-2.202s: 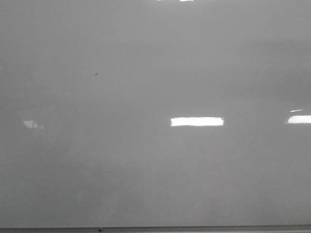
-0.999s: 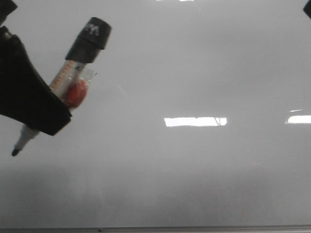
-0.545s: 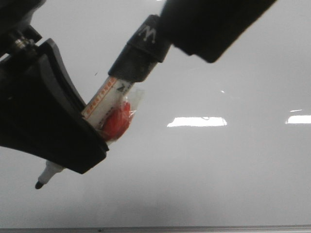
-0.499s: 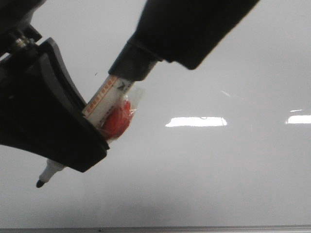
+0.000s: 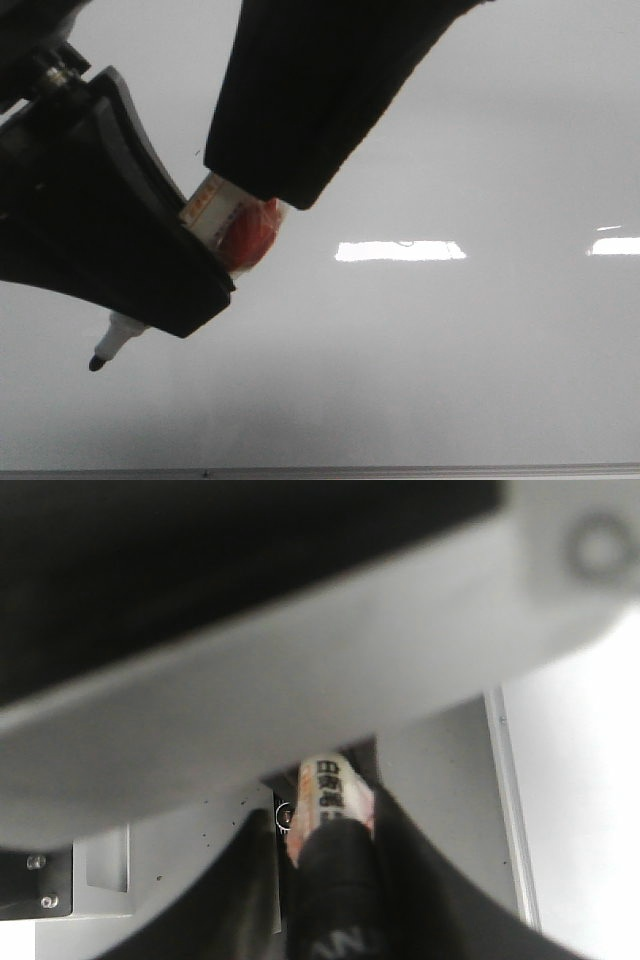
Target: Write number 8 on whiteboard
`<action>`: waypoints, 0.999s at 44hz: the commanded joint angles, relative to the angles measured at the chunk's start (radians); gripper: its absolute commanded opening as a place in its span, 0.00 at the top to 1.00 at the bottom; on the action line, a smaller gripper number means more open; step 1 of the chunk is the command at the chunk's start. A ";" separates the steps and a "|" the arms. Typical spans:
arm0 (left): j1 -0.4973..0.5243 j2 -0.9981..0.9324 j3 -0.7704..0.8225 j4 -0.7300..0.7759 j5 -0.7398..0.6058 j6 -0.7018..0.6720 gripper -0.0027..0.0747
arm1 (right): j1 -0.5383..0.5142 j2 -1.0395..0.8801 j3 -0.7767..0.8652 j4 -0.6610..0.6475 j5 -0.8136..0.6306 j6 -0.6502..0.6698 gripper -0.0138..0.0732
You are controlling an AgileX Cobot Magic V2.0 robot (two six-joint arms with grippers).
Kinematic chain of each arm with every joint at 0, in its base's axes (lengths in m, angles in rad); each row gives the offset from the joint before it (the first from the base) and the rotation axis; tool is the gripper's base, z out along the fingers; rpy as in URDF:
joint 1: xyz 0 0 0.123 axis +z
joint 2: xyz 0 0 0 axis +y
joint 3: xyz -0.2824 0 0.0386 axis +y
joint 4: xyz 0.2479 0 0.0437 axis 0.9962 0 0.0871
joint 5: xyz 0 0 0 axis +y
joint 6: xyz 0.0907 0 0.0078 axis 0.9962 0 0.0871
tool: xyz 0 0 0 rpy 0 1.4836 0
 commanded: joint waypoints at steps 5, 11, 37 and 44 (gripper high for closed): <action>-0.007 -0.026 -0.035 -0.029 -0.074 -0.002 0.99 | 0.002 -0.024 -0.036 0.039 -0.022 -0.018 0.88; -0.007 -0.026 -0.035 -0.037 -0.095 -0.004 0.91 | 0.002 -0.024 -0.036 0.039 -0.022 -0.023 0.92; 0.068 -0.213 0.097 -0.055 -0.216 -0.071 0.62 | -0.293 -0.126 0.078 0.143 -0.077 -0.032 0.92; 0.144 -0.455 0.235 -0.107 -0.373 -0.081 0.79 | -0.457 -0.231 0.210 0.341 -0.204 -0.120 0.92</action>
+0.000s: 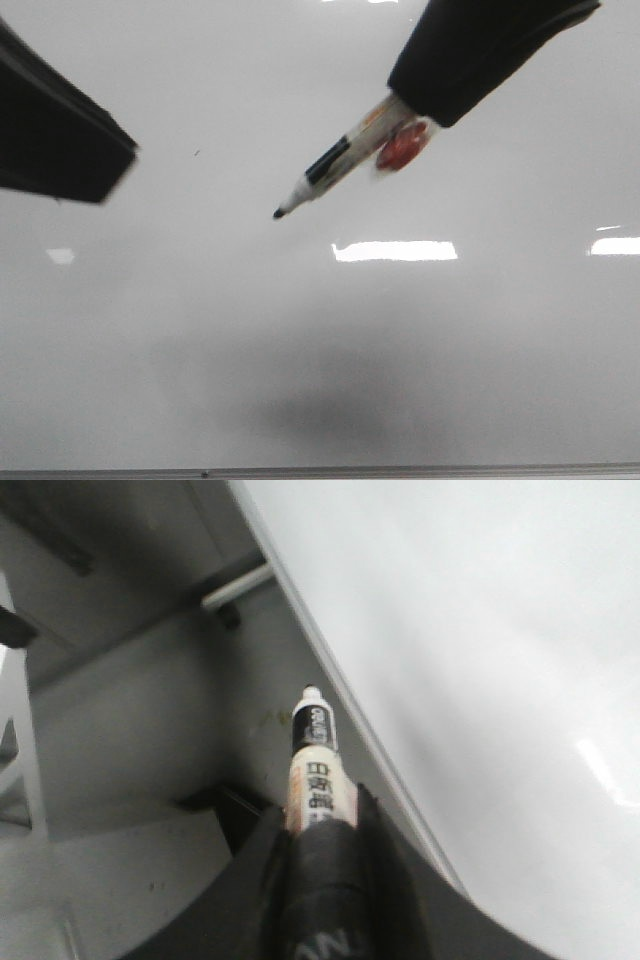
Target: Write number 8 on whiteboard
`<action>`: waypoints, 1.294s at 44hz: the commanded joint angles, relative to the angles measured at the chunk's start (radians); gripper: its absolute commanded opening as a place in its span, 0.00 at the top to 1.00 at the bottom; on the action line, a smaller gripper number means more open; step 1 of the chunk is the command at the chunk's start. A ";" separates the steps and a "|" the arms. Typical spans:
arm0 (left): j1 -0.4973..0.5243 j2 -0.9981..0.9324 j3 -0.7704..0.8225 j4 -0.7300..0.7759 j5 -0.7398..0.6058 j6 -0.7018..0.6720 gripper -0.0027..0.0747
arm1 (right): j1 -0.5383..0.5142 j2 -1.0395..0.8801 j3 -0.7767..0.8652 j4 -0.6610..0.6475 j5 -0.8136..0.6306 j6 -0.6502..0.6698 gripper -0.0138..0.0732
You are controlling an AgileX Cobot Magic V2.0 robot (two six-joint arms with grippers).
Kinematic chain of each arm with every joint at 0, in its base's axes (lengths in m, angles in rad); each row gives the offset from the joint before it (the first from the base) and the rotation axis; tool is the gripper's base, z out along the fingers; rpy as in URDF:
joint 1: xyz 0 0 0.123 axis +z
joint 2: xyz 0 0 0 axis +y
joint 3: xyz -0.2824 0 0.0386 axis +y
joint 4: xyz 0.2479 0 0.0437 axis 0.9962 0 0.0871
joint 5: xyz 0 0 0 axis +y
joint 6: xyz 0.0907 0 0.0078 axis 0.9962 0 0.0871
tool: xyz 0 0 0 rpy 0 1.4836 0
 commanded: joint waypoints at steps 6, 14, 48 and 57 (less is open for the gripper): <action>0.086 -0.319 0.138 -0.133 -0.210 -0.014 0.94 | -0.136 -0.116 0.130 0.400 -0.111 -0.217 0.92; 0.102 -0.471 0.209 -0.160 -0.226 -0.014 0.99 | -0.137 -0.100 0.203 0.697 -0.116 -0.421 0.92; 0.102 -0.486 0.211 -0.160 -0.229 -0.014 0.99 | -0.132 0.363 -0.111 0.948 -0.245 -0.538 0.92; 0.102 -0.486 0.211 -0.160 -0.229 -0.014 0.99 | -0.085 0.419 -0.123 0.948 -0.290 -0.556 0.92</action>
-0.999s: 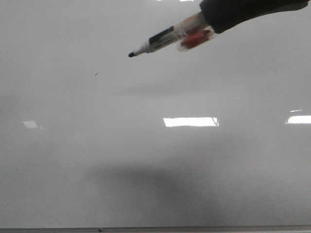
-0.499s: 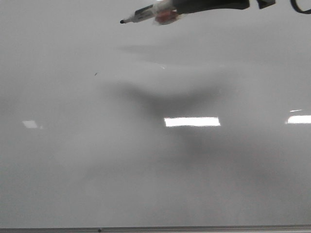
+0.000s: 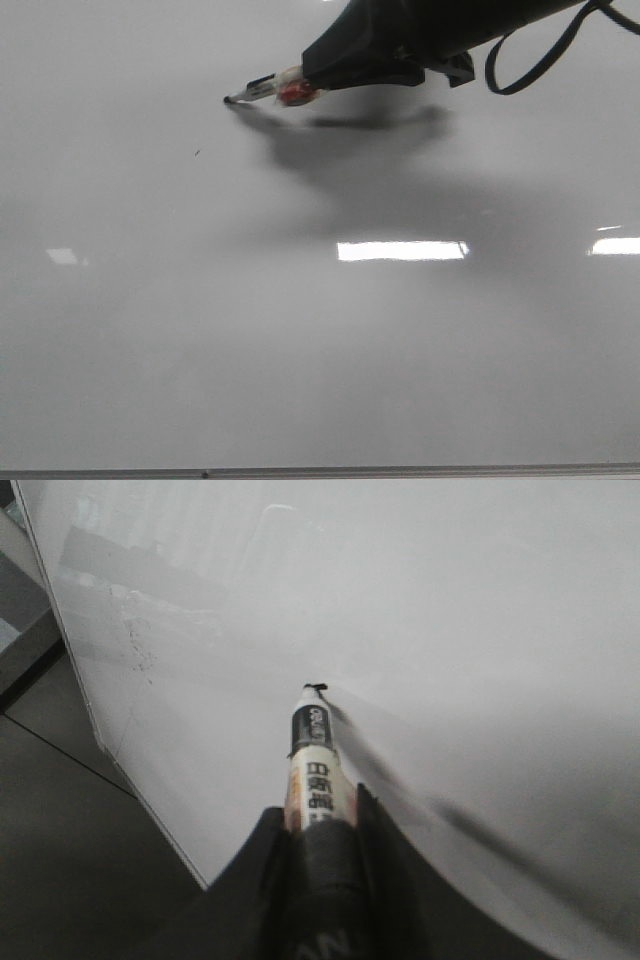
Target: Write number 8 on whiteboard
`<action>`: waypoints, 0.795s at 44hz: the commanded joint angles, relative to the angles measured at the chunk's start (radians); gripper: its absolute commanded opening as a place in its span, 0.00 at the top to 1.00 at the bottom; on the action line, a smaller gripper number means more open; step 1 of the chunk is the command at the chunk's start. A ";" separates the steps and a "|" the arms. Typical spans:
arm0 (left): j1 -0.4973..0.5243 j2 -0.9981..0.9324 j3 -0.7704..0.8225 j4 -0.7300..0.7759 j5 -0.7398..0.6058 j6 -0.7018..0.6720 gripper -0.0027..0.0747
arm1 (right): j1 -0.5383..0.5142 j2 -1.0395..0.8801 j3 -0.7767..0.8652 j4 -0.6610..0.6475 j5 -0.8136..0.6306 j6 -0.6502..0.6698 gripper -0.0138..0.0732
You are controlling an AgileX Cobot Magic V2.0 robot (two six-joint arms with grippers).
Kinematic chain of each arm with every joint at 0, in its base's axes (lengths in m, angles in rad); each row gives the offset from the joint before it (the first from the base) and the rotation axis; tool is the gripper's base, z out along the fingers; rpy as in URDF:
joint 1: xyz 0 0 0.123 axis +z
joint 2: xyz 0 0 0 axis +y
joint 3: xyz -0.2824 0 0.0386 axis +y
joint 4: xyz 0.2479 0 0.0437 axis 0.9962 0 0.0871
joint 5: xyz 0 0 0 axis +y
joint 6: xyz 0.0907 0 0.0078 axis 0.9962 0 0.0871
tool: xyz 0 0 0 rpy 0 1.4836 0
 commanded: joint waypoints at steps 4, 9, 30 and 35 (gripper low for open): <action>0.000 0.004 -0.028 -0.021 -0.073 -0.010 0.99 | 0.029 -0.014 -0.030 0.013 -0.025 -0.027 0.92; 0.000 0.004 -0.028 -0.021 -0.073 -0.010 0.99 | 0.019 -0.017 -0.023 0.000 -0.034 -0.026 0.92; 0.000 0.004 -0.028 -0.021 -0.074 -0.010 0.99 | -0.086 -0.077 0.105 -0.065 -0.027 -0.026 0.92; 0.000 0.004 -0.028 -0.021 -0.074 -0.010 0.99 | -0.070 -0.062 0.132 -0.065 -0.018 -0.027 0.92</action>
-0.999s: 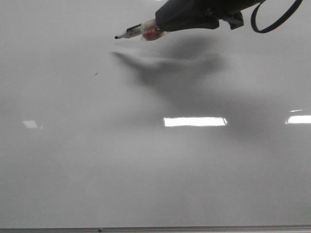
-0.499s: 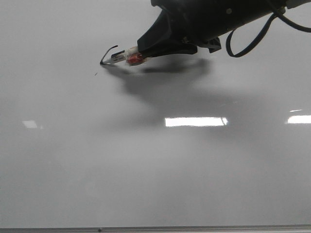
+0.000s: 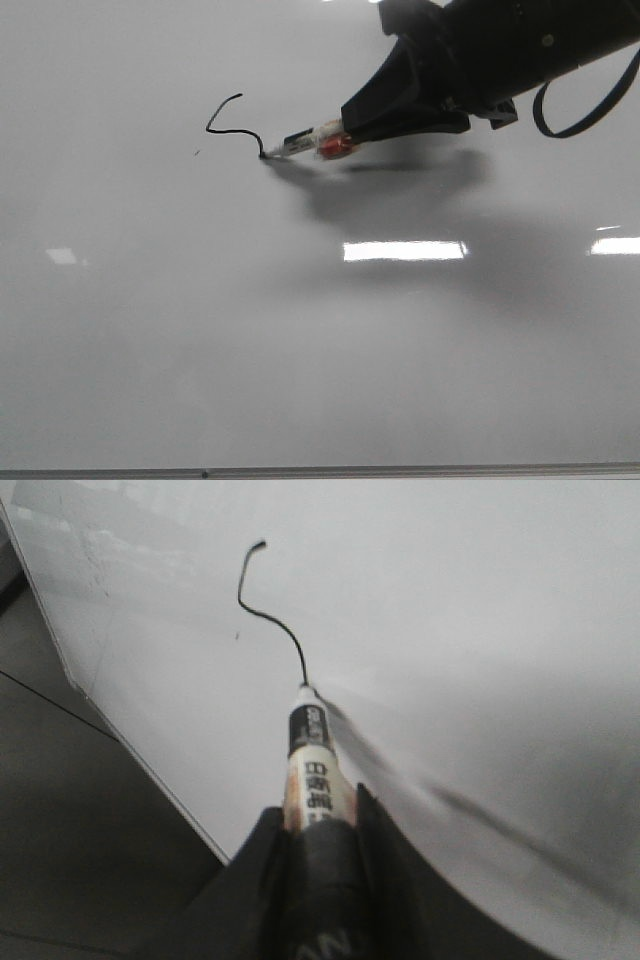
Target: Write number 8 on whiteboard
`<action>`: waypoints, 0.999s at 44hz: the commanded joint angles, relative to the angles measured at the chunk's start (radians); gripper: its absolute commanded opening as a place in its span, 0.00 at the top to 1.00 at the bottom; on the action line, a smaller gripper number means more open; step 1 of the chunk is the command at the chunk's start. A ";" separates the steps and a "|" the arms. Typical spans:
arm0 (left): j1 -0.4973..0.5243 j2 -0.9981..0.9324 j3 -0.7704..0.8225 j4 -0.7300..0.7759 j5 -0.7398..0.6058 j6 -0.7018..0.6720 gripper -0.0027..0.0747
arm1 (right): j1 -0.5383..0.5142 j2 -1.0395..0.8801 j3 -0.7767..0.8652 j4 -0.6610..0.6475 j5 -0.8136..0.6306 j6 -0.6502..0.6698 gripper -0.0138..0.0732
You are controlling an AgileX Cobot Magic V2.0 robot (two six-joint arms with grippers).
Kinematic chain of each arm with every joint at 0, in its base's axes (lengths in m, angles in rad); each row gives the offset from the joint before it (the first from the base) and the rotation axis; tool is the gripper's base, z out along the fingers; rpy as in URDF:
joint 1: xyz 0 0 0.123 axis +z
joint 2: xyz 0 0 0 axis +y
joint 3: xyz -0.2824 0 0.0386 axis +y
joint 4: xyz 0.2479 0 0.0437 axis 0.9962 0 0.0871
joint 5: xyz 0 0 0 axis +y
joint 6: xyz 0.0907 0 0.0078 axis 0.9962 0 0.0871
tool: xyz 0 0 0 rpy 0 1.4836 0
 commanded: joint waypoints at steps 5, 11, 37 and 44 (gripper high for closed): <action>0.000 0.004 -0.028 -0.021 -0.074 -0.010 0.99 | 0.026 0.014 -0.006 0.019 -0.045 -0.016 0.92; 0.000 0.004 -0.028 -0.021 -0.074 -0.010 0.99 | 0.076 0.050 -0.017 0.110 -0.046 -0.066 0.92; 0.000 0.004 -0.028 -0.021 -0.074 -0.010 0.99 | 0.067 0.031 -0.085 0.220 -0.029 -0.120 0.92; 0.000 0.004 -0.028 -0.021 -0.074 -0.010 0.99 | 0.015 -0.009 -0.085 0.200 -0.029 -0.119 0.92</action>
